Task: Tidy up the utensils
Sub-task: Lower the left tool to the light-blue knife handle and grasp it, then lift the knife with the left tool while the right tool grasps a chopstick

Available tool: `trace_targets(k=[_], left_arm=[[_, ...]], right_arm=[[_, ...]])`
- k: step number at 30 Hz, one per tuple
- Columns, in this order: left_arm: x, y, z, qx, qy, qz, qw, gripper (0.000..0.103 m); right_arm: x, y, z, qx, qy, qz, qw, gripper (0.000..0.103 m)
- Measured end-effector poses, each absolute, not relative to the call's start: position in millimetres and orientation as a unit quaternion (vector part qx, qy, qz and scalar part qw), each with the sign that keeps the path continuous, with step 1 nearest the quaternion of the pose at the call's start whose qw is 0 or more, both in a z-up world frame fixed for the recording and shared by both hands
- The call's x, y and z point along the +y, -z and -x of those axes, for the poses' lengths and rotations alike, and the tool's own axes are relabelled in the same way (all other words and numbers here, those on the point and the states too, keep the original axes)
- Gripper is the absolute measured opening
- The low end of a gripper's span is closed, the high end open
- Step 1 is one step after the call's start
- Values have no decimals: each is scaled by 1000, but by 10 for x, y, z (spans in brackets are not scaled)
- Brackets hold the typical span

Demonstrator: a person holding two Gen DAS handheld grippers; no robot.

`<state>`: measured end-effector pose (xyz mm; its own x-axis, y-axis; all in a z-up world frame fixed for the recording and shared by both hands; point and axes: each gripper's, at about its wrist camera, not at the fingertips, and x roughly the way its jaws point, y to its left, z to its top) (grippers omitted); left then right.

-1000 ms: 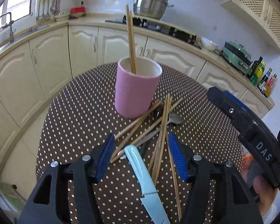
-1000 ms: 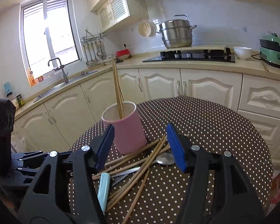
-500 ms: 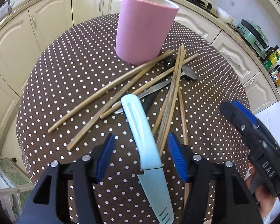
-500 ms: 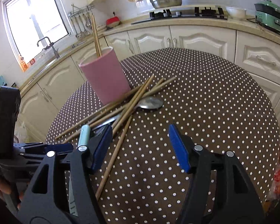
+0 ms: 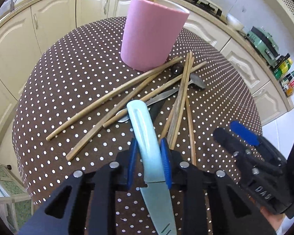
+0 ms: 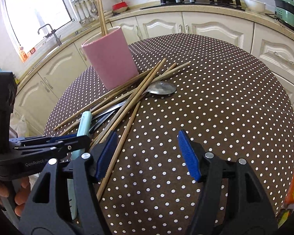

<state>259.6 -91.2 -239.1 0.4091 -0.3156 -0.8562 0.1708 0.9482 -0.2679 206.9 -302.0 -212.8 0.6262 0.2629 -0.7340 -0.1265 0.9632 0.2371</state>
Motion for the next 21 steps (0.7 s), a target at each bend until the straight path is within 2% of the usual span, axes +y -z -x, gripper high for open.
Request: trace_targets(k=[13,14,16,21], left_arm=[[-742,2087,-2371,477,146,57,865,23],[-738,2079,-2368,477,146,57,865,23],[-740,2062,-2357,476,148,59,865,22],[-796,2026,-2349,472,155,60,866,22]], right_arm=[[-2627,2255,-2195,488,-115,22,865,63],[-2627,2252,-2200,490,-111,31,864,60],[-2640,2245,-2220,491,-105,41,864,35],[-2746,2262,-2214,498,-111,31,860,15]])
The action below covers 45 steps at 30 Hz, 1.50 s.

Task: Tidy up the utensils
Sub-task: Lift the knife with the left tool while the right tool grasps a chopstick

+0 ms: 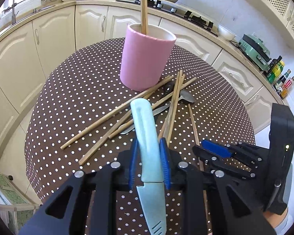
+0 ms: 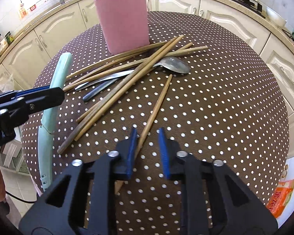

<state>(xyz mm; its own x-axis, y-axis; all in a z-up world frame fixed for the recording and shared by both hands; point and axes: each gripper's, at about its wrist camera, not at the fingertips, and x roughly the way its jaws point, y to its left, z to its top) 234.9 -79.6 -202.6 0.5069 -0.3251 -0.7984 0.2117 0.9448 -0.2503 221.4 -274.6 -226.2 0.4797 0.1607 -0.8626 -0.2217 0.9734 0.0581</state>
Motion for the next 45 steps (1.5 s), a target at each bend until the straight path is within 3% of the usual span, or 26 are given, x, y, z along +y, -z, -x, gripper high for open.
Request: trace_targets(k=[5,12,26,45], left_arm=[[-882,1977,-2331,466,166,57,867,21],[-936,1870,-2282,450,183,59,872,21],[-963,1299,-2103,359,231,58,903,20],[-748,486,-2560,256,205,65,942,20]], right_arm=[[-2870,2252,-2169,490,-112,7,864,6],[-3004,2134,-1977,449,-118,-29,885,5],[-3157,1351,-1829,275,-196,-131,932,5],[-2873,443,-2289,173,-217,-92,956,5]])
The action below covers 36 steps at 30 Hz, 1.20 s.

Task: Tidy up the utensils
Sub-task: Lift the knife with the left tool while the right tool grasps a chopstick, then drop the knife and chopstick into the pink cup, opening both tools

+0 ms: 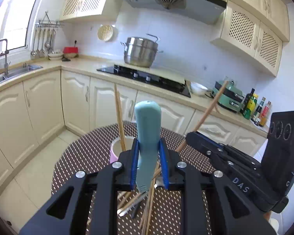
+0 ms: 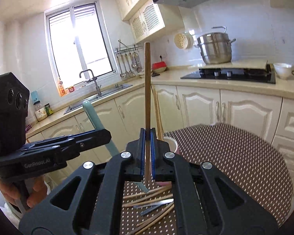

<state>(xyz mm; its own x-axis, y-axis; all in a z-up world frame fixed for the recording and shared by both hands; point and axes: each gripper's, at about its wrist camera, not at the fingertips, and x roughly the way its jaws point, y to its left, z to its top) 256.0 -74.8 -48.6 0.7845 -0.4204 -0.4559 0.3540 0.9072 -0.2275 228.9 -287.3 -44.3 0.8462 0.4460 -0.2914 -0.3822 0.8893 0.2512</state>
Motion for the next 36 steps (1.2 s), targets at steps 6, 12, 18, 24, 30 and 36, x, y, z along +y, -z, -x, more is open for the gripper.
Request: trace_targets(k=[6,12,18,24,30,36], left_arm=[[-687,290,-2770,220,180,76,956,20],[-787,358,-3019,208,164,70,962,20],[-843,615,-3233,241,163,64,955,20],[-856,763,-3269,263,164,63,949,21],[-826,806,-3262,270,163,63,947,23],[-763,776,-3173,253,150,64,954,40]], right_arm=[[-2848,232,-2479,144,-207,-84,964,5],[-2757,301,-2677,145,-201,-69,966,5],[-2749,507,-2805,166,-195,-65,964,5],[-2717,611,-2857,180,-193,-66,962,5],[-2689,658,-2863,189,-193,-64,961,5],[-2667,675,-2863,193,-189,-64,961,6]])
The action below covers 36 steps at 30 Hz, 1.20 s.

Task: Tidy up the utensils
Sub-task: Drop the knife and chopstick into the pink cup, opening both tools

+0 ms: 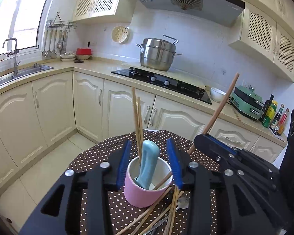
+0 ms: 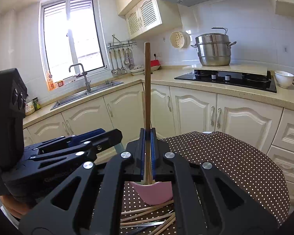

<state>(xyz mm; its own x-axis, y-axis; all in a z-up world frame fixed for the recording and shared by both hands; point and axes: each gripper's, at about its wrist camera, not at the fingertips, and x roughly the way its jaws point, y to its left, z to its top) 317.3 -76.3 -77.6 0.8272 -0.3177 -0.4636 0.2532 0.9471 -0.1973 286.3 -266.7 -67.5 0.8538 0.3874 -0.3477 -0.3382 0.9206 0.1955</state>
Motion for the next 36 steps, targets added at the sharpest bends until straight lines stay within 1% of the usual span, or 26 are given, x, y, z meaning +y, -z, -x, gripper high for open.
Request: trace_targets(k=[5,8,11,25,32,33,35,36], left_arm=[[-706,777,-3138,251,141,64,955,48],[-671,784,-3118,251,136,64,956,50],[-648,776,-3089,247,131,60,958,54],[-574,725,-2981,239,115,50,963,58],[-516,670,-2907,232,110,46,965,62],[-516,661,-2887,230,110,46,966,62],[-500,645,-2864,229,109,46,966,62],[-485,635,-2850,228,109,46,967,62]], right_arm=[[-2649,701,-2870,199,-186,-63,960,6],[-2646,718,-2877,203,-184,-63,960,6],[-2636,739,-2882,207,-182,-64,959,6],[-2602,782,-2867,220,-177,-70,957,6],[-2582,755,-2840,223,-171,-73,957,7],[-2585,749,-2834,223,-170,-73,957,9],[-2588,736,-2804,221,-169,-74,958,17],[-2596,728,-2787,219,-167,-75,958,29]])
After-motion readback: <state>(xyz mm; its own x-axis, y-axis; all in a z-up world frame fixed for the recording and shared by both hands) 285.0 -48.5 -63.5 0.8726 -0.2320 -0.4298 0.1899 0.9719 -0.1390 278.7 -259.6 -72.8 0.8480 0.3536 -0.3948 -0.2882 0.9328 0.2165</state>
